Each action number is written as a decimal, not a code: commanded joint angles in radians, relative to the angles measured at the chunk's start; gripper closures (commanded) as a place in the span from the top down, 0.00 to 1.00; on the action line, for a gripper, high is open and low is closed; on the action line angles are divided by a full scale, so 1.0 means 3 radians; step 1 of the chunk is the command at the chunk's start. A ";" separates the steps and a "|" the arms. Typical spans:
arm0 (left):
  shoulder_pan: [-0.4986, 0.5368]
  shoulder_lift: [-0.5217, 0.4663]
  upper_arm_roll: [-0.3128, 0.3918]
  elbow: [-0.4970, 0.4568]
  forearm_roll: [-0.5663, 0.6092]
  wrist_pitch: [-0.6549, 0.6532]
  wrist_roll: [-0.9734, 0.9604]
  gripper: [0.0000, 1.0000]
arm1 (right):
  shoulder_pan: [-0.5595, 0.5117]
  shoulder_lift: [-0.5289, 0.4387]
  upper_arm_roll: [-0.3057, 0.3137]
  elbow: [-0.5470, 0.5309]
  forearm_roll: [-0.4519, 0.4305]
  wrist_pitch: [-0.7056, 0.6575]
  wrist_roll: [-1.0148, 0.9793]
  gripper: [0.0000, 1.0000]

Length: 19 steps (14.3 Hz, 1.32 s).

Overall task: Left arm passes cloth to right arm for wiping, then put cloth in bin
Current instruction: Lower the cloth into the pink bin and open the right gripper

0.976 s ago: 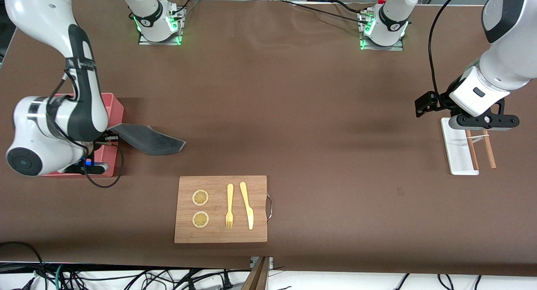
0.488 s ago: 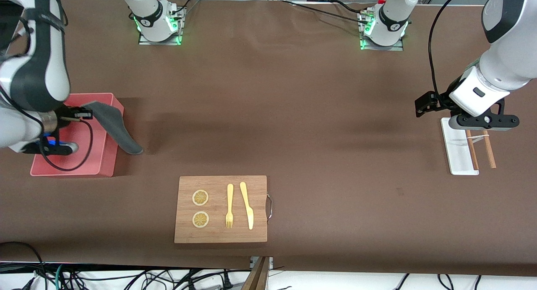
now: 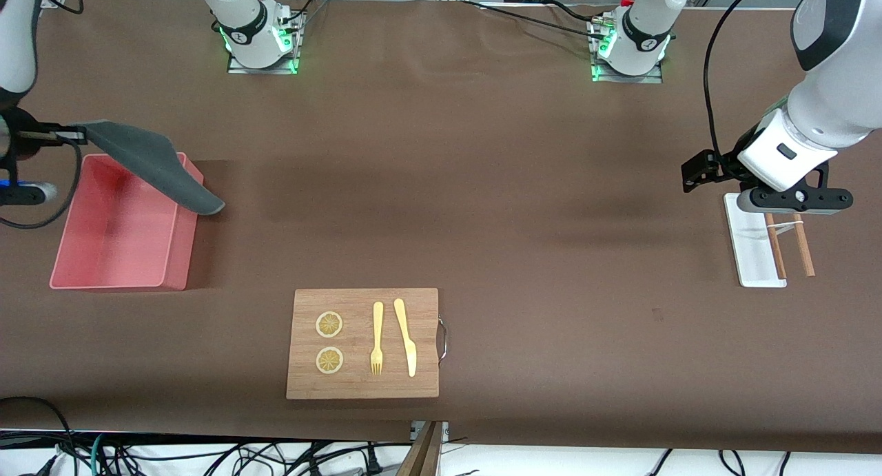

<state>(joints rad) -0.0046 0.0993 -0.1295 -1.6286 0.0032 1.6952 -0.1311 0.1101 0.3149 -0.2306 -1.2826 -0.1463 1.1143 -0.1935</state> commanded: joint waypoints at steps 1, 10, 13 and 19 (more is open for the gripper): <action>-0.0015 0.0022 0.0007 0.0065 0.0051 -0.0067 -0.0028 1.00 | -0.0076 -0.0001 -0.0166 0.0016 -0.0156 0.0003 -0.0448 0.00; -0.0015 0.0017 0.0007 0.0070 0.0051 -0.0103 -0.0028 1.00 | -0.0234 0.0075 -0.0423 -0.0694 -0.0203 0.0902 -0.0736 0.00; -0.0020 0.0017 0.0007 0.0085 0.0046 -0.0077 -0.0003 1.00 | -0.0239 0.0101 -0.0423 -0.1000 -0.0126 0.1229 -0.0705 0.00; -0.0015 0.0002 0.0002 0.0131 0.0035 -0.0016 0.0023 1.00 | -0.0260 0.0228 -0.0423 -0.1671 0.0099 0.2191 -0.0695 0.00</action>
<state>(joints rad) -0.0050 0.0989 -0.1299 -1.6036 0.0032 1.6899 -0.1306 0.0380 0.3876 -0.3588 -1.7294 -0.1448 1.7031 -0.4020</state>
